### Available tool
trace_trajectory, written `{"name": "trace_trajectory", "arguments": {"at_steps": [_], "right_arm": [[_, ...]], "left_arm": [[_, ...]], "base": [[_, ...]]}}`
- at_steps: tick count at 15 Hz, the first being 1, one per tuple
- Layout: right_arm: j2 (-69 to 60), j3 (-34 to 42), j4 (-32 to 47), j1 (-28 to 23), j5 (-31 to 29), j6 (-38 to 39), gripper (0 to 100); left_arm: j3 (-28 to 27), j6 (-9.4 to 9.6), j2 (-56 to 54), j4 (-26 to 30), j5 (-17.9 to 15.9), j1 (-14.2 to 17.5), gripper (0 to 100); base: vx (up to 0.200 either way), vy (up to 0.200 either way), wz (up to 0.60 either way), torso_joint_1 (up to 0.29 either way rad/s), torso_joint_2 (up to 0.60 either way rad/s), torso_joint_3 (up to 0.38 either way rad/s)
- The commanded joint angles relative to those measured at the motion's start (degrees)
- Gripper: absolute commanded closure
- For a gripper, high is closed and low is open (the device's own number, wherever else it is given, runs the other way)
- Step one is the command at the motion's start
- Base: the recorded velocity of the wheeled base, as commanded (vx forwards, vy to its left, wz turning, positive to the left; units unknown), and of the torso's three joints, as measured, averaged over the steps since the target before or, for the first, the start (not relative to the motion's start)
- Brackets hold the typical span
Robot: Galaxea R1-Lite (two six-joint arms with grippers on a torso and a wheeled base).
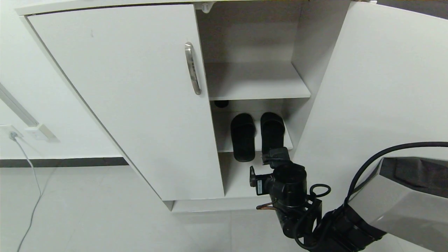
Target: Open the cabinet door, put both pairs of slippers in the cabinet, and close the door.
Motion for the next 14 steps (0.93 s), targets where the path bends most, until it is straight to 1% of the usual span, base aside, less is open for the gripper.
{"name": "trace_trajectory", "arguments": {"at_steps": [1, 12, 14], "right_arm": [[0.01, 0.25, 0.09, -0.08, 0.01, -0.01, 0], [-0.07, 0.69, -0.61, 0.01, 0.01, -0.10, 0], [-0.07, 0.69, -0.61, 0.01, 0.01, -0.10, 0]], "left_arm": [[0.00, -0.01, 0.07, -0.01, 0.06, -0.01, 100], [0.00, -0.01, 0.07, 0.08, -0.21, -0.01, 100], [0.00, -0.01, 0.07, 0.08, -0.21, -0.01, 100]], "base": [[0.000, 0.000, 0.00, 0.000, 0.00, 0.000], [0.000, 0.000, 0.00, 0.000, 0.00, 0.000], [0.000, 0.000, 0.00, 0.005, 0.01, 0.098]]}}
